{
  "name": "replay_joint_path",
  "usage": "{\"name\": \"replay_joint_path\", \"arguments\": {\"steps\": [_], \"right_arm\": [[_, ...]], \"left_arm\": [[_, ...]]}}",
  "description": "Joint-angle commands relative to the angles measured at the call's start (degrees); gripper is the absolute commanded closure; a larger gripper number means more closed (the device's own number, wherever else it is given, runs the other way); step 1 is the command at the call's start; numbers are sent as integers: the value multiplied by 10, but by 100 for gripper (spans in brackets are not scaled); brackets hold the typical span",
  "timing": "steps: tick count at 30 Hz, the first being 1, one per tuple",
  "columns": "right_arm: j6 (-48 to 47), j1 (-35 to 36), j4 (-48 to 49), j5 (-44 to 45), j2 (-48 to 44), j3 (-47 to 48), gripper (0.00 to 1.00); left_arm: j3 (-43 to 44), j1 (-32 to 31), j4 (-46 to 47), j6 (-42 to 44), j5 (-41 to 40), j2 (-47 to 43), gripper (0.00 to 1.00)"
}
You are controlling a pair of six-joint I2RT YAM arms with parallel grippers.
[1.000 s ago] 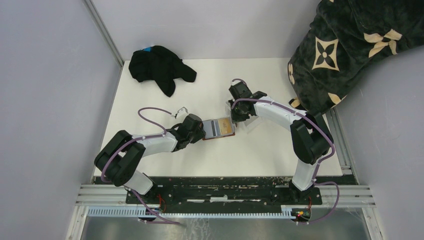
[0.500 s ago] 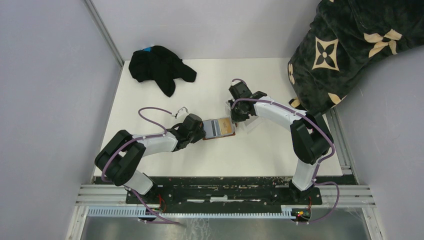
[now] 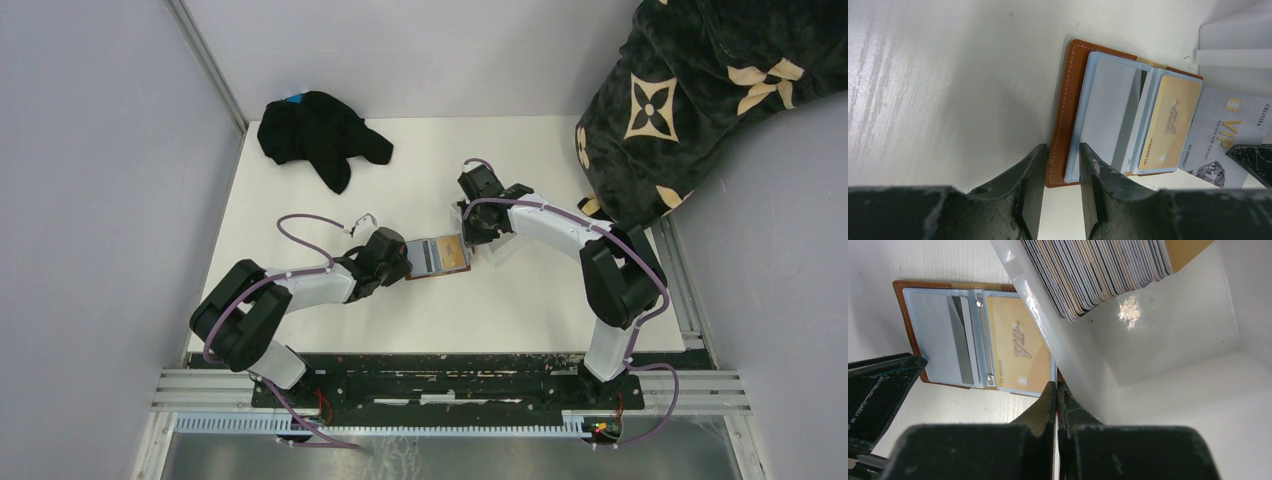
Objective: Put the credit cards into the card holder
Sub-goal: Turn over the card slot in the card holder.
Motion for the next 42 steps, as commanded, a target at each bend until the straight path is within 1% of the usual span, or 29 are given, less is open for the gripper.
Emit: {"name": "replay_joint_path", "arguments": {"steps": [1,20,31,42], "right_arm": [[-1,0,22,6,-3,-3,99],[27,1,35,-30,-9,0,99],[54,-1,68,-61,-18,-21,99],[87,-8,121,-91,-43,-56,99]], "left_arm": [[-49,-7,-176,4,17,67,60],[-51,-7,-174,8,18,71,60],[-58,-7,-173,10,20,61,59],[-67,-8,-174,9,22,40,60]]}}
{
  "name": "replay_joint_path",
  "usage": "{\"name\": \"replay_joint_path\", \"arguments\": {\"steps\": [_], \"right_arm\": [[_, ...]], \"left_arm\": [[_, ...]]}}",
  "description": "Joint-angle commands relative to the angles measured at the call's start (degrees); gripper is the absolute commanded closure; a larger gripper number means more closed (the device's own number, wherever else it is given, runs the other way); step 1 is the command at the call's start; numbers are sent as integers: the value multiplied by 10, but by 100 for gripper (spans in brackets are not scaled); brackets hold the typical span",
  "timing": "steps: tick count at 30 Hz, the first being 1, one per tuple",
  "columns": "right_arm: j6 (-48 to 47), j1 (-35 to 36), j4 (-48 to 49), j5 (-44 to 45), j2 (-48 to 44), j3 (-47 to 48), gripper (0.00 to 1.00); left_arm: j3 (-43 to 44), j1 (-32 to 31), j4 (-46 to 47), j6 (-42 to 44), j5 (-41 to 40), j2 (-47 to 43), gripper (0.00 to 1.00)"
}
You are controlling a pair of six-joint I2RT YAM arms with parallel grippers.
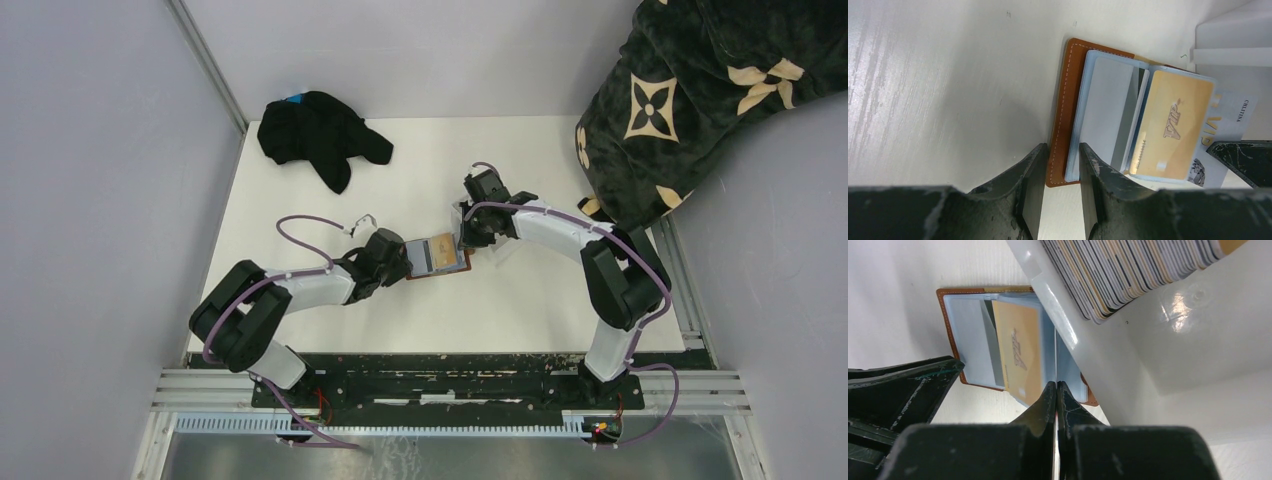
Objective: Put the credit cards into the card holder
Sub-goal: Turn over the card slot in the card holder.
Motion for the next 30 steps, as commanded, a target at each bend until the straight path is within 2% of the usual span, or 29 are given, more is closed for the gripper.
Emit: {"name": "replay_joint_path", "arguments": {"steps": [1,21,30], "right_arm": [[22,0,47,-21,-37,-8,99],[10,33,15,-23,-20,63,99],[-4,39,-2,-8,5,72,99]], "left_arm": [[-60,-9,-189,9,20,39,60],[-66,-9,-200,3,19,0,60],[-51,-19,-243,-4,-6,-44,60]]}}
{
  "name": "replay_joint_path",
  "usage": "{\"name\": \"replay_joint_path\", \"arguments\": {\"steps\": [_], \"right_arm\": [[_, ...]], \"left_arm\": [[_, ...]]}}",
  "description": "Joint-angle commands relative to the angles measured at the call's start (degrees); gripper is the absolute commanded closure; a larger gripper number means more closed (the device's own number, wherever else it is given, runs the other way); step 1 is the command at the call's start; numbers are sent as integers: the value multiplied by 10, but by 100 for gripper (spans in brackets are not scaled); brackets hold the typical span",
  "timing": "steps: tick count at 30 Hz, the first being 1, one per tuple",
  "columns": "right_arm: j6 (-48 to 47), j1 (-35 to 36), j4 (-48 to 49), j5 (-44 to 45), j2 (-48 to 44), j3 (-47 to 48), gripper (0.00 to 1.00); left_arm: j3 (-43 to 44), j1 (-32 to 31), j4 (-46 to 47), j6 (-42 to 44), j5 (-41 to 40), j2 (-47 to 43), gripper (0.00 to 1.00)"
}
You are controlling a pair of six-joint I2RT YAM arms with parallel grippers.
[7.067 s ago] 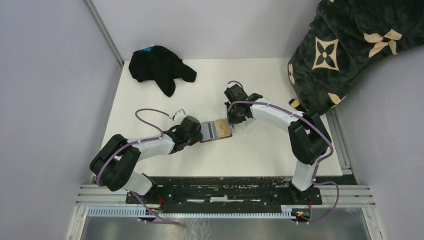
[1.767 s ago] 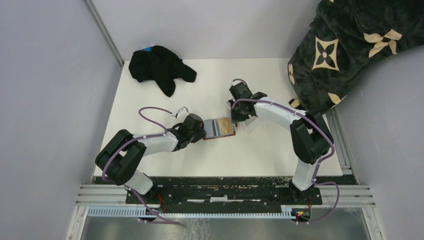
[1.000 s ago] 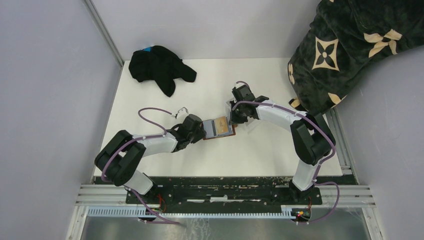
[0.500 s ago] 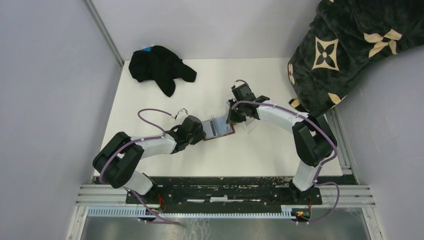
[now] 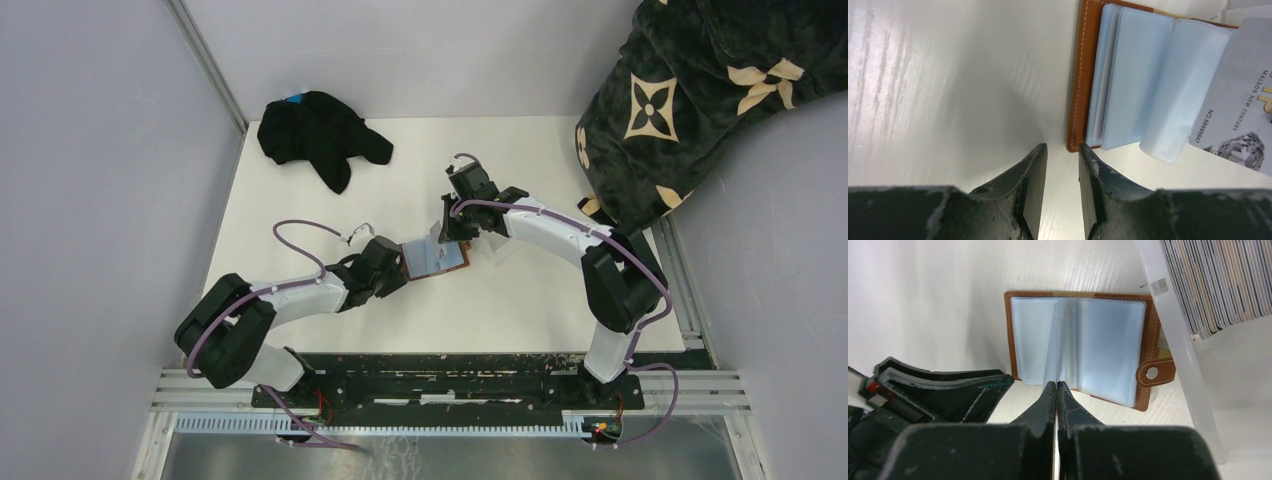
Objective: Put the credit cards into the card holder
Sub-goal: Turn over the card slot in the card holder.
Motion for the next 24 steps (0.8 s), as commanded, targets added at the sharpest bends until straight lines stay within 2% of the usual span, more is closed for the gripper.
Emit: {"name": "replay_joint_path", "arguments": {"steps": [1,11,24], "right_arm": [[-14,2,-8,18,17,19,99],[-28,2,-27,53,19,20,99],[-55,0,-60,97,28,26,99]], "left_arm": [[-32,-7,-189,-4,-14,10,60],[-4,-15,-209,-6,-30,-18,60],[121,-33,-216,26,-32,9,60]]}}
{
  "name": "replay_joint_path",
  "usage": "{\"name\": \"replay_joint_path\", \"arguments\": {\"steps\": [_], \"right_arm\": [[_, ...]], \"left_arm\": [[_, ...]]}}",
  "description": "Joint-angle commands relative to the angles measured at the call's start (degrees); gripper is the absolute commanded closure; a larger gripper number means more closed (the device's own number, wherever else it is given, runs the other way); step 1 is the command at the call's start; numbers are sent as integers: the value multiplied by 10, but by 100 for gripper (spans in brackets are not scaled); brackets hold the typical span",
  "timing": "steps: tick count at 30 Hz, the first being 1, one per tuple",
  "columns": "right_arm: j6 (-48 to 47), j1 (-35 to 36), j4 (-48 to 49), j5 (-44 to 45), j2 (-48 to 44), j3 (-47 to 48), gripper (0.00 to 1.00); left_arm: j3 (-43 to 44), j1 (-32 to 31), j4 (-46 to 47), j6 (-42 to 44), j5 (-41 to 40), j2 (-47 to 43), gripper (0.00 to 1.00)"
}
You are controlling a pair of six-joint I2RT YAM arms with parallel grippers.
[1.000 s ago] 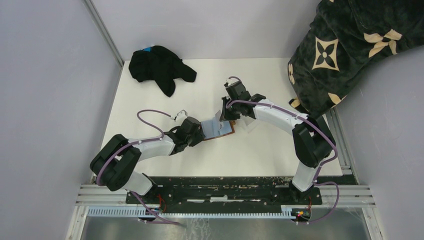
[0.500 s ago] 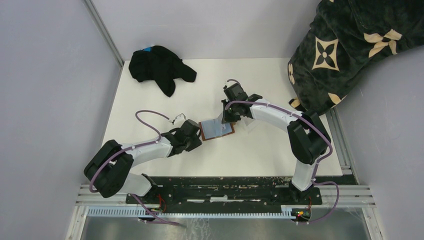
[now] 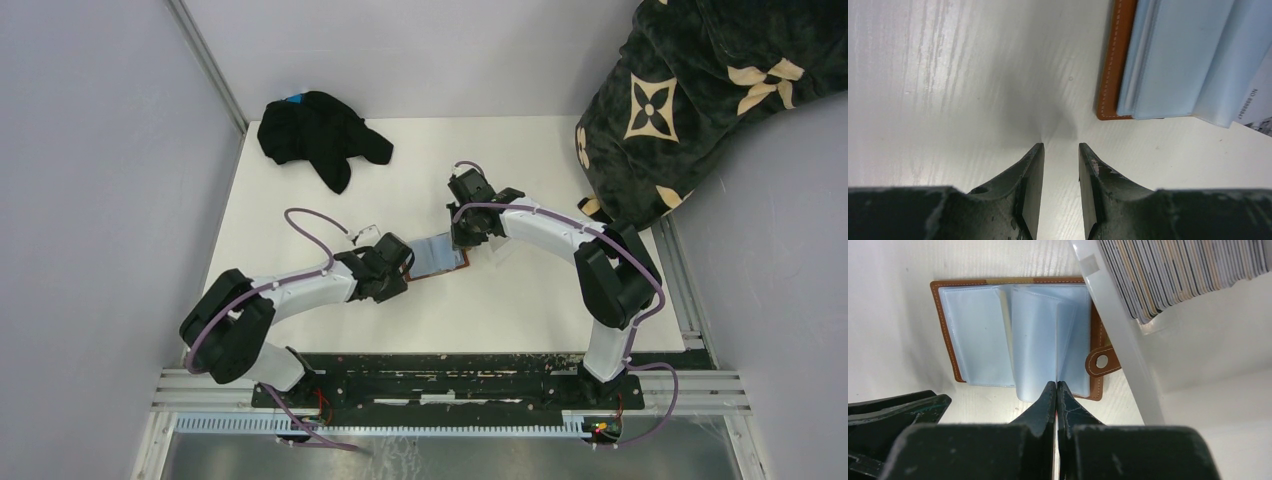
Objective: Put the credit cards into the card holder
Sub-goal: Turn over the card slot in the card holder.
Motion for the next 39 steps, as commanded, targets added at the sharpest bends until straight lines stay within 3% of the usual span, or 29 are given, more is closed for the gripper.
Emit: {"name": "replay_joint_path", "arguments": {"steps": [1,9,23,33,39], "right_arm": [[-18,0,-6,25,4,25,99],[-29,-5,-16,48,11,31,99],[-57,-9,-46,99,11,69,99],[-52,-8,-10,6,-9,95,99],[-40,9,12,-7,-4,95,99]], "left_arm": [[54,-6,-20,26,-12,10,60],[115,-9,-3,46,-5,28,60],[143,-9,40,93,10,114,60],[100,-9,25,97,-4,113,60],[87,-8,31,99,-3,106,60]]}}
